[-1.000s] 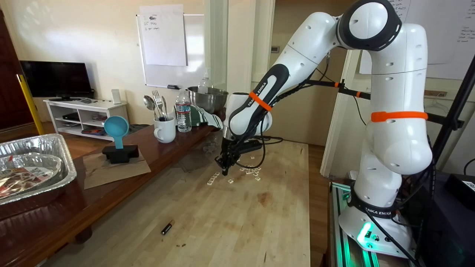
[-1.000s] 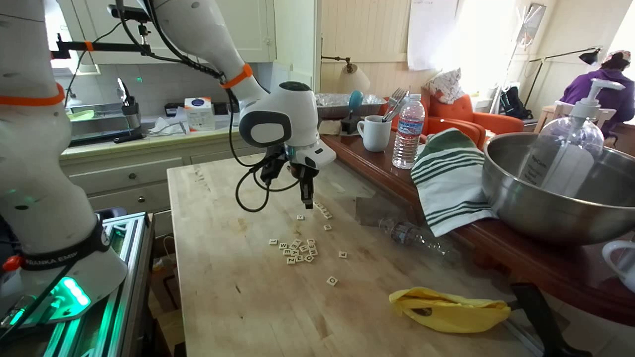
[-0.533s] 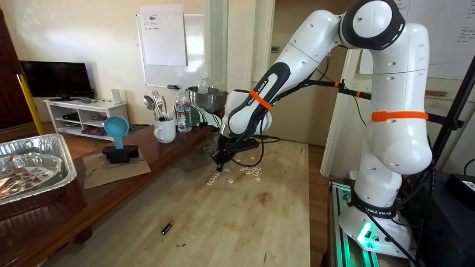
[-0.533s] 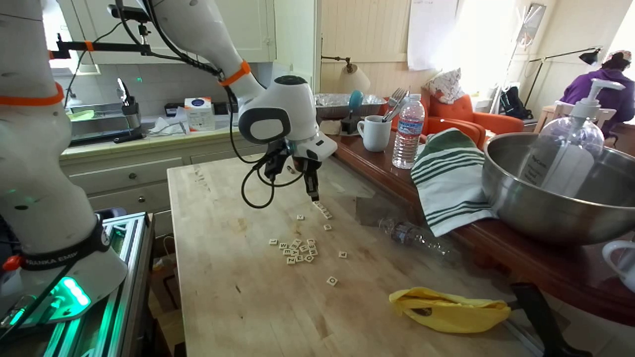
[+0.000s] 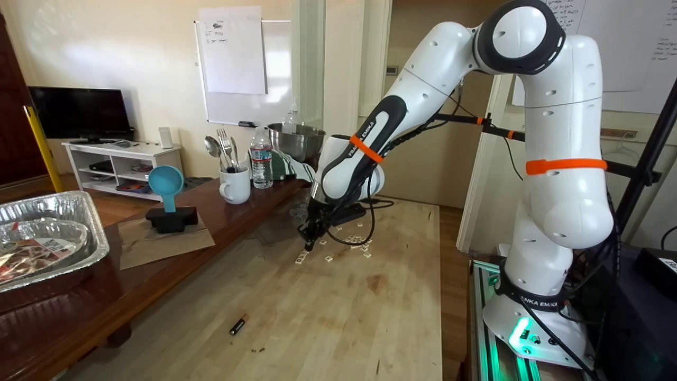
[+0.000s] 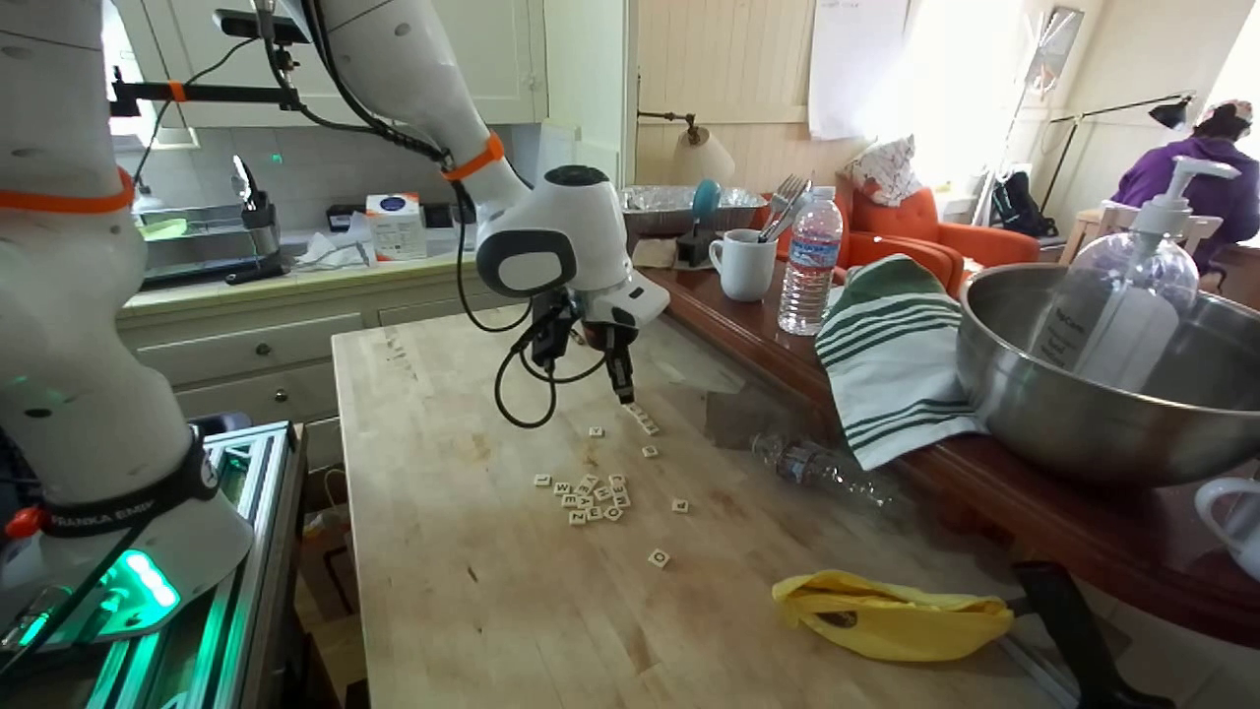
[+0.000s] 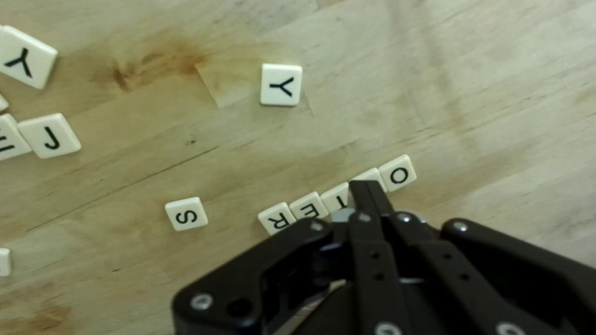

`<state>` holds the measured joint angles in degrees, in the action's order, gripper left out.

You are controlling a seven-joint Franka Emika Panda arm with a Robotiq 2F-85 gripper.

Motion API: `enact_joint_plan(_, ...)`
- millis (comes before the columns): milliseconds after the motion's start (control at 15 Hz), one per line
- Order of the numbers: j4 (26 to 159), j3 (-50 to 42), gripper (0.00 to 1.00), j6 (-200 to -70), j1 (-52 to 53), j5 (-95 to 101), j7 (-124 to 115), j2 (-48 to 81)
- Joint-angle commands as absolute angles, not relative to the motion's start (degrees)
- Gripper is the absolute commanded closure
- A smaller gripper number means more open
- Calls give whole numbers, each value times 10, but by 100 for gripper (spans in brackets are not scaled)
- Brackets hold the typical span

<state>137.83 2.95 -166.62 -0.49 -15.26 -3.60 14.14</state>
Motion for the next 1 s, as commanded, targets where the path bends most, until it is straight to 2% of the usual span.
enact_joint_plan(0, 1362, 45, 100, -1696, -22, -157, -10, 173)
enact_joint_plan(933, 1336, 69, 100, -1715, -41, -145, 14, 216)
